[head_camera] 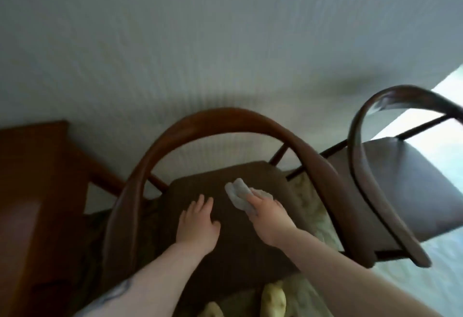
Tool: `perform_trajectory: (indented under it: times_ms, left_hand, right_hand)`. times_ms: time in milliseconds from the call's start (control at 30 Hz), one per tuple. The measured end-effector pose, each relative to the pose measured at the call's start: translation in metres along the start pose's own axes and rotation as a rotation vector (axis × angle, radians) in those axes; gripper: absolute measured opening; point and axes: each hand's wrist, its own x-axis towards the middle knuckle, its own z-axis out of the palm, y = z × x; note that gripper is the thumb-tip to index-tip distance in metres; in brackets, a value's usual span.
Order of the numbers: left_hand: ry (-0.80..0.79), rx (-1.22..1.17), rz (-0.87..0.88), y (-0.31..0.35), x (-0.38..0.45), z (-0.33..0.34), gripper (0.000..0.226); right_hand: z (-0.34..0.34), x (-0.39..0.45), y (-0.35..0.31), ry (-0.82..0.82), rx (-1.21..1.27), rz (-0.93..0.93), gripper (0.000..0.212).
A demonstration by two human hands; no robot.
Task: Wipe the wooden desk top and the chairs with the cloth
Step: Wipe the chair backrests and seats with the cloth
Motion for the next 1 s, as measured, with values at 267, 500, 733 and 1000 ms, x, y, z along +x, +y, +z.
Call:
perform_trajectory:
  times_ms: [267,500,733,1000]
  left_hand:
    - [0.157,-0.081,0.251,0.1,-0.052,-0.062,0.064]
    - [0.208,-0.075,0.41,0.18,-0.092,-0.059,0.063]
    - [0.233,-0.169,0.379,0.258,-0.151,-0.015,0.061]
    - [0.235,-0.22,0.316,0.307,-0.194,0.039,0.06]
  right_hand:
    - [-0.087,-0.091,0.015,0.262,0.054,0.077,0.047]
    - [-0.14,-0.146,0.063,0.388,0.047,0.058,0.043]
    - [-0.178,-0.212,0.148,0.418,-0.039,0.023,0.044]
    - [-0.211,-0.252,0.225,0.403,-0.017,0.037,0.05]
